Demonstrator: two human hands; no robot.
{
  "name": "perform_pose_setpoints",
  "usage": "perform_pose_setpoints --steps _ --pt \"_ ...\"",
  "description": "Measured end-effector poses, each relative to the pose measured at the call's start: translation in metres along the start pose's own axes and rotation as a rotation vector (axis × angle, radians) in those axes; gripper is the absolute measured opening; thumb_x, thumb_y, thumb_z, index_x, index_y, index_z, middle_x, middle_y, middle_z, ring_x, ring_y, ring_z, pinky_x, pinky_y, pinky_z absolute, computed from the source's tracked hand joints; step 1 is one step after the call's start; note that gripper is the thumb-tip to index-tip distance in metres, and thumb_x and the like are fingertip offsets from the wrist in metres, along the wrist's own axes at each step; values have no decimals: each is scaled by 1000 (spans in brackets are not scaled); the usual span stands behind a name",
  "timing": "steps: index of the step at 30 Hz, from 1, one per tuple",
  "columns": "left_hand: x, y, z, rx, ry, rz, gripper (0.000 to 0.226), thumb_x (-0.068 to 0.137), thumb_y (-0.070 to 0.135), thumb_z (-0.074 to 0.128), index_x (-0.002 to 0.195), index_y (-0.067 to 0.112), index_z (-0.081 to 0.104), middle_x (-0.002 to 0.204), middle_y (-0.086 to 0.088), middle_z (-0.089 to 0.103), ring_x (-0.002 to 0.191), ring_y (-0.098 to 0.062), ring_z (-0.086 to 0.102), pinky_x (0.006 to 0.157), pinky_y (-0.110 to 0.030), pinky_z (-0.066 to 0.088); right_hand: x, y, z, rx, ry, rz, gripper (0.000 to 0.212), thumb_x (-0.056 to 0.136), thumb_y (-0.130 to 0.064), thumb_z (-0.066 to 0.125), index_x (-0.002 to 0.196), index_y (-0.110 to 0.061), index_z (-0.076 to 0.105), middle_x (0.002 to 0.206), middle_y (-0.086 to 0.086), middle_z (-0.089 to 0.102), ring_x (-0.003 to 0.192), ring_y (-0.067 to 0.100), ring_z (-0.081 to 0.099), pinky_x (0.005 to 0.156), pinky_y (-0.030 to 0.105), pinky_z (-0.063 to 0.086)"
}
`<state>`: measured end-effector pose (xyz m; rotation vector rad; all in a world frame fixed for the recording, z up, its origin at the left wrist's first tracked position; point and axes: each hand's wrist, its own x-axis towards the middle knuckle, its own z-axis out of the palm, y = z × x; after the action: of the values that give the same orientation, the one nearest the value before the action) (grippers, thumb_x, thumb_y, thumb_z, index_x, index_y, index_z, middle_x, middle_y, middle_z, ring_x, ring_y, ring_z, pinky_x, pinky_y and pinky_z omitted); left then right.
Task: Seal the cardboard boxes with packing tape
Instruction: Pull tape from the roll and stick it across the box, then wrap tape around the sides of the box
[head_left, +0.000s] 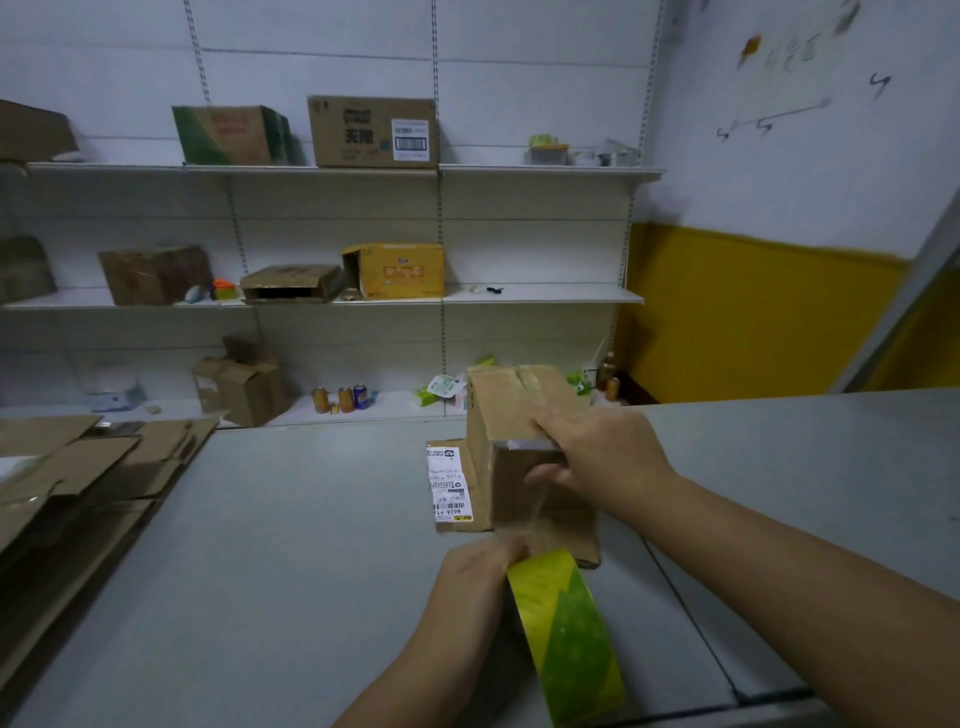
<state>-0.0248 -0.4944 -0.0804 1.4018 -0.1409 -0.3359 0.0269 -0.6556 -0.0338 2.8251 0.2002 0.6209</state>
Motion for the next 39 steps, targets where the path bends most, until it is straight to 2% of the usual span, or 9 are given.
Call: perform_pose_setpoints --steps 4,7,10,15,18,22,26,34,39 --pt "0 -5 -3 10 -14 32 22 82 20 62 68 4 67 63 -5 66 62 -16 61 58 -21 47 -5 9 -6 275 96 51 78 78 -79 35 127 -22 53 121 0 60 100 23 58 75 31 46" --pt "-3 -8 -11 46 -6 80 27 91 15 55 68 13 68 63 4 68 69 -16 62 66 -25 51 -31 29 -6 616 435 242 54 93 -60 23 100 -16 55 79 -6 55 62 13 50 49 23 30" --pt "-12 -4 -9 -41 -2 120 35 86 4 54 55 7 69 56 -4 64 54 -13 59 51 -19 48 -68 63 20 432 236 392 29 99 -40 31 80 -21 44 63 -8 44 55 12 44 46 28 23" --pt "-19 -1 -2 -67 58 172 17 78 8 62 68 -1 73 61 -13 66 55 -17 60 53 -22 49 -122 103 66 -77 -163 344 16 79 -23 73 77 -17 59 66 4 57 54 27 58 45 32 46" --pt "-24 -1 3 -9 61 166 20 81 13 62 68 11 77 67 -6 70 63 -15 62 64 -28 49 -124 98 64 -102 -176 486 26 94 -38 52 90 -14 62 89 8 62 84 28 58 67 35 46" --pt "-30 -1 9 100 37 256 24 87 10 58 73 13 78 72 2 72 66 -2 63 65 -18 49 -108 58 24 417 71 472 19 92 -41 54 91 -23 61 92 -4 58 90 16 53 75 31 43" --pt "-34 2 14 124 38 308 32 92 10 50 73 16 75 73 5 74 68 1 65 62 -9 47 -93 -3 -26 1224 -189 154 24 86 -25 66 107 -35 60 108 -9 62 100 4 59 83 20 50" --pt "-30 5 8 220 21 199 53 71 56 45 77 10 72 76 -9 69 69 -10 63 69 -27 49 -87 -34 -19 1368 -9 172 18 93 -20 57 83 -26 71 80 -12 70 83 0 64 77 20 51" --pt "-27 17 -4 136 -198 26 38 74 40 59 87 8 75 92 -5 74 92 -13 69 88 -31 52 -85 -31 -21 1349 -4 128 29 97 -20 48 81 -23 72 78 -14 71 80 -1 64 72 14 47"
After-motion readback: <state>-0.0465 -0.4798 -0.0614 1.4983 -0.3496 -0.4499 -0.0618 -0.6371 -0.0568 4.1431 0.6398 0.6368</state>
